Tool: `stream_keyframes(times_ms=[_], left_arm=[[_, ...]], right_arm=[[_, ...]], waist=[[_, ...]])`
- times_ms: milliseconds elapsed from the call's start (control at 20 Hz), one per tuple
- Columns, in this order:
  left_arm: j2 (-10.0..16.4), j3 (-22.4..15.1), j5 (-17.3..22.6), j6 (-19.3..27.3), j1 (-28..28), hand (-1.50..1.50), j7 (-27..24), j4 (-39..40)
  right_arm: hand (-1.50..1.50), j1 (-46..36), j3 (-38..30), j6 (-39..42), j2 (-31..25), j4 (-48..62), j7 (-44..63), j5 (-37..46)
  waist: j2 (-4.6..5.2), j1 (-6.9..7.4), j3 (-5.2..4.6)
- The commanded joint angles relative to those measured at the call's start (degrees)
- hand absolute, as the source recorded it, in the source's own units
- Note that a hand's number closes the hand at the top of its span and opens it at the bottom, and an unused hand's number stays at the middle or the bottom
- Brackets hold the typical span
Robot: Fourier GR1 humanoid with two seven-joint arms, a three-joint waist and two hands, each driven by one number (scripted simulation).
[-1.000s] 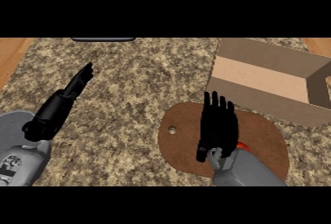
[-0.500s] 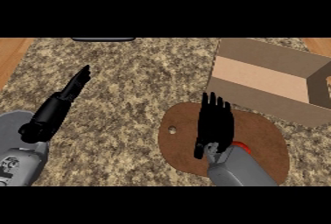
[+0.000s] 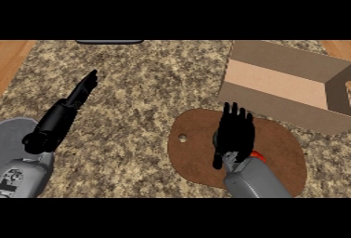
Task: Pick the squash from the cutting board and place it in the cardboard box
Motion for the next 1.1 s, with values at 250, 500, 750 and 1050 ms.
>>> stream_keyframes(times_ms=[250, 500, 750, 1050], left_arm=[[-1.95, 3.36, -2.33, -3.63, 1.37, 0.00, -1.58, 0.87], [-4.48, 2.74, -4.26, -3.04, -2.21, 0.00, 3.61, -1.17], [-3.00, 4.46, -2.42, -4.74, -0.25, 0.00, 1.16, -1.10], [-4.54, 2.89, -3.33, -4.34, -2.83, 0.00, 1.75, -0.10]], right_arm=[[1.50, 1.49, -1.95, 3.14, 1.90, 2.39, -1.70, 4.64], [1.50, 0.93, -0.66, -1.88, 0.64, 4.78, -7.62, 10.00], [1.50, 2.27, 6.46, -3.14, -2.45, 2.48, -23.97, 6.90], [1.50, -1.59, 18.45, 0.75, -2.21, -4.17, -51.29, -3.19]], waist=[[0.07, 0.11, 0.02], [0.08, 0.10, 0.03], [0.22, 1.11, 0.08], [0.77, 2.54, 0.22]])
